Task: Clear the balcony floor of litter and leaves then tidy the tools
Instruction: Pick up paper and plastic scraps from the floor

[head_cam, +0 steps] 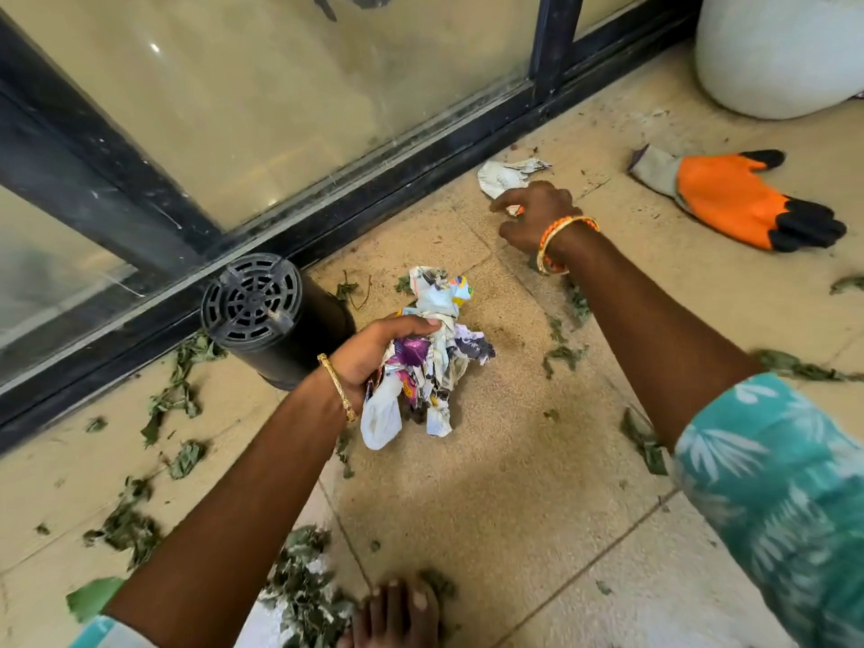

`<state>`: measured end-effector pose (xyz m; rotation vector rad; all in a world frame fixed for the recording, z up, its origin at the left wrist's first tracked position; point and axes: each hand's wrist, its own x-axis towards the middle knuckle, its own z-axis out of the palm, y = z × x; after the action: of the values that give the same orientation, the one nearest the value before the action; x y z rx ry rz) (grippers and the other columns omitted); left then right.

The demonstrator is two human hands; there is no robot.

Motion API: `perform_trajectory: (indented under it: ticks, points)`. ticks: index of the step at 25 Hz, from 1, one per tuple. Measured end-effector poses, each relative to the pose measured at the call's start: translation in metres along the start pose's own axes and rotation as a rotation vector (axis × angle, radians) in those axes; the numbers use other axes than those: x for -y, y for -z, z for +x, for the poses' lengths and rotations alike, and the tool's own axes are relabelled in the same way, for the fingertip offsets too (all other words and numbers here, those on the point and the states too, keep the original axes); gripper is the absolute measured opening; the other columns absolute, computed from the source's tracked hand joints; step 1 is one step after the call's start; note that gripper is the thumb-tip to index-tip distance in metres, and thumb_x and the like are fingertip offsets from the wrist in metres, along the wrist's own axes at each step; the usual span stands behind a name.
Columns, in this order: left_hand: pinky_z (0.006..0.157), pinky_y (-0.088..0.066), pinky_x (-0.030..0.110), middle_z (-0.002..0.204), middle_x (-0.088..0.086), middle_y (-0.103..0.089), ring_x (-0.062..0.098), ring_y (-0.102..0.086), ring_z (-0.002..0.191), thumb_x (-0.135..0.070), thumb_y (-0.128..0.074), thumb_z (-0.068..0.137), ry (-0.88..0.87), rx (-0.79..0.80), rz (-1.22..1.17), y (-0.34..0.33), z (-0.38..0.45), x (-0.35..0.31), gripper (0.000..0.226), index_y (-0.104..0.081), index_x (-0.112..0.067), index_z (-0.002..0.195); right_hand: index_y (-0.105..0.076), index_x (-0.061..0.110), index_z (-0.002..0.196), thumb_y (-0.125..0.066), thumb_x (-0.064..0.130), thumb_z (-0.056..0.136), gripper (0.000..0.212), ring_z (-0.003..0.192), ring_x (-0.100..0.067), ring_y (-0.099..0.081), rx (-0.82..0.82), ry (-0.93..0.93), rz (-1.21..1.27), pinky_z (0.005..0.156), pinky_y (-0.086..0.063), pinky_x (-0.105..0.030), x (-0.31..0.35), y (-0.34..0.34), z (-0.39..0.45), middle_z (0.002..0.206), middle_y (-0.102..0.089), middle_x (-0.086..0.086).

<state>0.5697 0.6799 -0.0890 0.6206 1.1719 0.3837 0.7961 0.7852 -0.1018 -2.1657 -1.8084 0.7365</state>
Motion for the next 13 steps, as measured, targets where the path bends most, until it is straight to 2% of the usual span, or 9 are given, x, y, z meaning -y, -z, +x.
perform_trajectory:
  ticks: [1,2,4,6,8,11,13]
  points:
    - [0.080,-0.056,0.035,0.088,0.012,-0.073,0.024,-0.070,0.070,-0.020,-0.069,0.069,0.011,0.006,-0.012,0.003,0.004,-0.004,0.027,-0.075,-0.007,0.091,-0.066,0.028,0.110,-0.056,0.028,0.084,0.028,0.117,-0.036,-0.048,0.013,-0.062,-0.029,0.101,-0.041,-0.039,0.002,-0.004,0.013,0.129,-0.053,-0.011]
    - [0.080,-0.056,0.036,0.088,0.013,-0.073,0.025,-0.070,0.070,-0.022,-0.069,0.069,0.019,0.012,-0.032,0.006,0.008,-0.007,0.028,-0.075,-0.007,0.091,-0.067,0.025,0.111,-0.052,0.031,0.086,0.029,0.117,-0.036,-0.048,-0.042,-0.117,-0.028,0.101,-0.040,-0.041,0.004,-0.008,0.025,0.129,-0.055,-0.011]
    - [0.074,-0.058,0.033,0.084,0.012,-0.074,0.023,-0.070,0.067,-0.024,-0.065,0.069,0.024,0.027,-0.090,0.011,0.017,-0.011,0.026,-0.077,-0.007,0.085,-0.068,0.019,0.107,-0.047,0.029,0.089,0.030,0.116,-0.036,-0.049,-0.230,-0.182,-0.026,0.099,-0.037,-0.042,0.009,-0.017,0.038,0.122,-0.059,-0.012]
    - [0.072,-0.058,0.032,0.082,0.011,-0.074,0.023,-0.070,0.066,-0.022,-0.063,0.071,0.027,0.049,-0.150,0.008,0.019,-0.014,0.024,-0.077,-0.007,0.082,-0.071,0.016,0.099,-0.049,0.024,0.086,0.027,0.110,-0.034,-0.053,-0.382,-0.167,-0.024,0.094,-0.036,-0.040,0.008,-0.026,0.038,0.110,-0.065,-0.010]
    - [0.070,-0.058,0.033,0.082,0.012,-0.073,0.023,-0.070,0.067,-0.020,-0.059,0.073,0.029,0.067,-0.231,0.003,0.021,-0.013,0.027,-0.075,-0.004,0.086,-0.072,0.016,0.089,-0.055,0.022,0.082,0.019,0.101,-0.028,-0.059,-0.471,-0.105,0.133,0.090,-0.042,-0.037,0.010,-0.030,0.032,0.098,-0.069,-0.006]
    - [0.064,-0.059,0.031,0.081,0.013,-0.072,0.025,-0.070,0.068,-0.018,-0.052,0.078,0.019,0.039,-0.363,-0.017,0.005,-0.005,0.029,-0.070,-0.001,0.094,-0.065,0.020,0.074,-0.063,0.013,0.074,0.008,0.075,-0.011,-0.061,-0.443,0.000,0.566,0.077,-0.051,-0.030,0.016,-0.026,0.002,0.078,-0.068,0.002]
    - [0.067,-0.059,0.033,0.083,0.013,-0.072,0.026,-0.069,0.070,-0.019,-0.051,0.080,0.058,0.028,-0.371,-0.032,-0.017,-0.007,0.031,-0.066,-0.002,0.102,-0.058,0.022,0.079,-0.065,0.006,0.075,0.017,0.067,0.000,-0.055,-0.376,-0.017,0.722,0.070,-0.048,-0.021,0.019,-0.010,-0.030,0.074,-0.059,0.008]
